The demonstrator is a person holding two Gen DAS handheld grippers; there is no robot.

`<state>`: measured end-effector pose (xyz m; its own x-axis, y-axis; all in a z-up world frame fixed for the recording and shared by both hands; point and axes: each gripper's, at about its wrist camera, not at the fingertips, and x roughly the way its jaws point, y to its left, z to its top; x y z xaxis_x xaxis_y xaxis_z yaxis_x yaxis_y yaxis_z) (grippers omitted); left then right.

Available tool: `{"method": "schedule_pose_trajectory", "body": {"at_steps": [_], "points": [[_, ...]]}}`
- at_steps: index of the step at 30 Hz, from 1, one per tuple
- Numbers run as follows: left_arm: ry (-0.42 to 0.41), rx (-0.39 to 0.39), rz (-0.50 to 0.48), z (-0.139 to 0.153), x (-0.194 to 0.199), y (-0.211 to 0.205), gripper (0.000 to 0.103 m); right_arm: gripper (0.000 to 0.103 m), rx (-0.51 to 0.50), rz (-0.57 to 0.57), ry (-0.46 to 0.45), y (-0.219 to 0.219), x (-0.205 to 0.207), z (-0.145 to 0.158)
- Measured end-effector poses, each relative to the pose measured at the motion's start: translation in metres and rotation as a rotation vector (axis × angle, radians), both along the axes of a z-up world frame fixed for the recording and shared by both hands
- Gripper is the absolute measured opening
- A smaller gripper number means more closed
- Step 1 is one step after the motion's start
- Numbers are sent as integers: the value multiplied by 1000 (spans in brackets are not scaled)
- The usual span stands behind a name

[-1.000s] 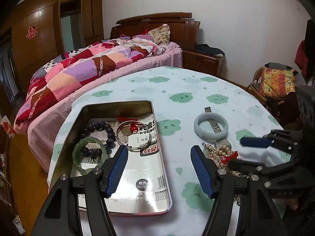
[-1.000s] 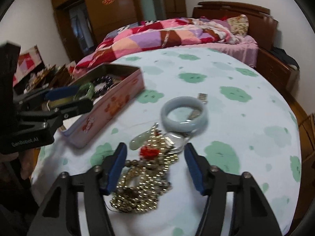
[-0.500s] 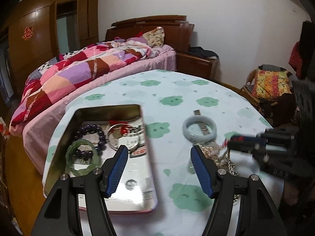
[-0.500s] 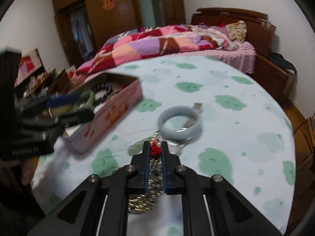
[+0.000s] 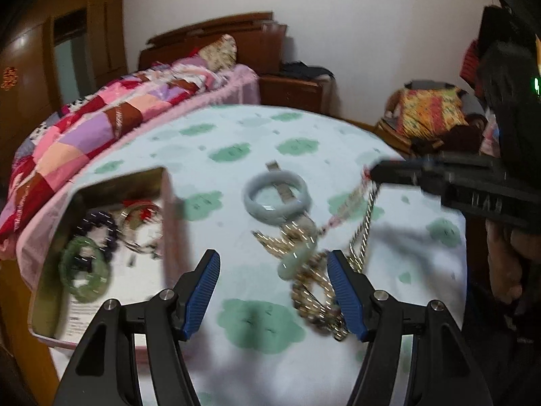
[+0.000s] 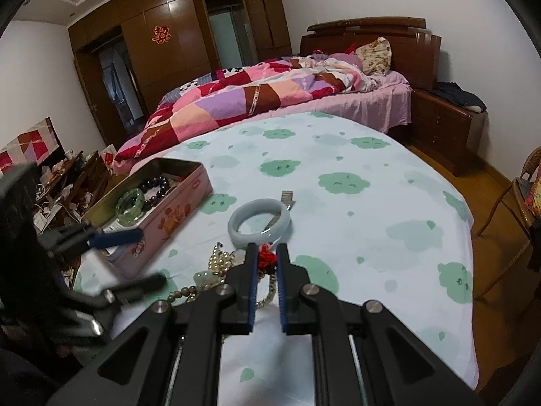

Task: Organize jewelry
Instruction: 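Move the left tool back to the pile while the right grasps the gold bead chains, then lift the brown bead bracelet with the left tool while the right grasps the jade pendant chain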

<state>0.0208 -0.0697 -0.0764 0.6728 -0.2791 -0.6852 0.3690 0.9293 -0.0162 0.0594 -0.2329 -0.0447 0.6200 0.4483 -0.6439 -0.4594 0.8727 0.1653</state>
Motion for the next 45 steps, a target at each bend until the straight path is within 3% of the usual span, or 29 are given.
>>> {"method": "schedule_pose_trajectory", "body": {"at_steps": [3, 8, 10, 13, 15, 16, 17, 26, 31, 35, 45], "points": [[19, 5, -38, -6, -2, -10, 65, 13, 0, -6, -1, -3, 1, 1], [88, 17, -91, -21, -1, -19, 35, 13, -28, -8, 52, -10, 4, -14], [103, 4, -95, -24, -1, -19, 34, 13, -36, -16, 73, -15, 4, -22], [109, -4, -91, -24, -1, -17, 8, 16, -44, -21, 108, -20, 6, -29], [108, -27, -93, -21, -2, -13, 8, 24, -38, -47, 119, -25, 8, -31], [100, -29, -94, -19, -3, -12, 6, 38, -36, -52, 122, -27, 9, -31], [90, -31, -98, -16, -4, -12, 6, 42, -35, -55, 118, -28, 8, -31], [-9, -97, -72, 23, -9, 11, 6, 42, -63, -6, 103, -14, 6, -30], [-44, -128, -29, 39, -7, 31, 6, 42, -109, 85, 89, 13, 6, -31], [-51, -129, -7, 41, -4, 39, 6, 41, -161, 140, 118, 37, 12, -44], [-38, -138, -3, 38, 0, 43, 6, 41, -169, 219, 150, 52, 16, -55]]}}
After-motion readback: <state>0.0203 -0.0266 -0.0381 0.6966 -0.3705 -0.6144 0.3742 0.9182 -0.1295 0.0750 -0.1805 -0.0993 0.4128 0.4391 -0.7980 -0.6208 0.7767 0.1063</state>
